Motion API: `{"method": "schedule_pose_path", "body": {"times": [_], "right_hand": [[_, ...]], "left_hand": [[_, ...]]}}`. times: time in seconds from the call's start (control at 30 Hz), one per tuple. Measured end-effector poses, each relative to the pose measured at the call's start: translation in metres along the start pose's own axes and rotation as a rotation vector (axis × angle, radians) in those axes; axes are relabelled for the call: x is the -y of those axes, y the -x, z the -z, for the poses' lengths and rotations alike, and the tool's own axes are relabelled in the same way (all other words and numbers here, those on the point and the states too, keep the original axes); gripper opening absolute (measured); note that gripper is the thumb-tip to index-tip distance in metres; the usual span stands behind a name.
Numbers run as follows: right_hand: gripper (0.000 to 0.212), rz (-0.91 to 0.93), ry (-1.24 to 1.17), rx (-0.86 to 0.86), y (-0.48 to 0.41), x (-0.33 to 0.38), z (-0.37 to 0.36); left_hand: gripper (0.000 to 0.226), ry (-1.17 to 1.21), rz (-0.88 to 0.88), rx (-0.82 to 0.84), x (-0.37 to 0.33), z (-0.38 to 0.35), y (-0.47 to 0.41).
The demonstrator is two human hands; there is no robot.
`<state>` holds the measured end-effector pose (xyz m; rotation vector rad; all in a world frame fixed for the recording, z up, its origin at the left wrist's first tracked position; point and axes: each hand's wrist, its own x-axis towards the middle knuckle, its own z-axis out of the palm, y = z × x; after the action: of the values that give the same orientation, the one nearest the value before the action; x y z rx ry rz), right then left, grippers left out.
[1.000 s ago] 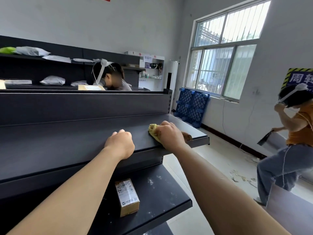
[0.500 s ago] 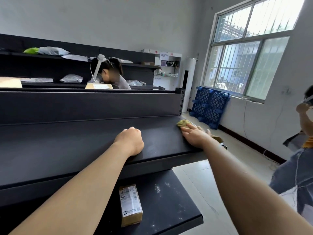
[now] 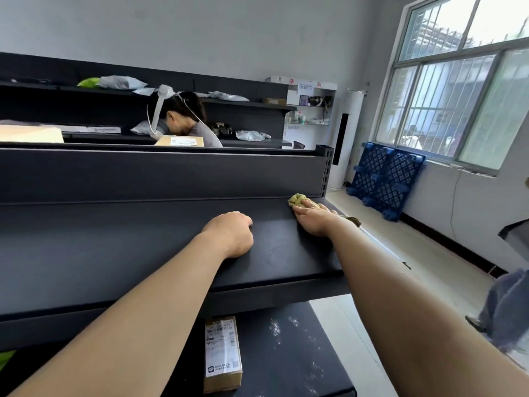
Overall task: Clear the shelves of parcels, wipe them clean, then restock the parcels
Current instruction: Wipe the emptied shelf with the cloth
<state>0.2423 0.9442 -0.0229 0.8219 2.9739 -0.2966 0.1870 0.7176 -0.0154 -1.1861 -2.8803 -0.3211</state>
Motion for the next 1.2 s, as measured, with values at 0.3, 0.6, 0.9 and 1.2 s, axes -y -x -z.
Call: {"method": "schedule_pose_path", "body": {"times": [0.3,0.6,0.9,1.2], "right_hand": [[0.059,-0.134,-0.070,0.012,-0.063,-0.044,0.009],[0.059,-0.244,-0.247,-0.010,-0.037,-0.053,0.008],[0.057,-0.352,-0.084,-0.004,0.052,-0.051,0.004],[0.056,-0.408,-0.009,-0.033,0.110,-0.004,-0.005]], "left_hand": [[0.041,-0.013,0.016,-0.006,0.000,-0.002,-0.014],[0.043,0.010,0.043,-0.009,0.002,-0.006,-0.017],[0.045,0.085,0.008,0.032,0.007,0.000,0.007],[0.039,0.057,-0.007,0.006,0.048,0.011,0.066]]}}
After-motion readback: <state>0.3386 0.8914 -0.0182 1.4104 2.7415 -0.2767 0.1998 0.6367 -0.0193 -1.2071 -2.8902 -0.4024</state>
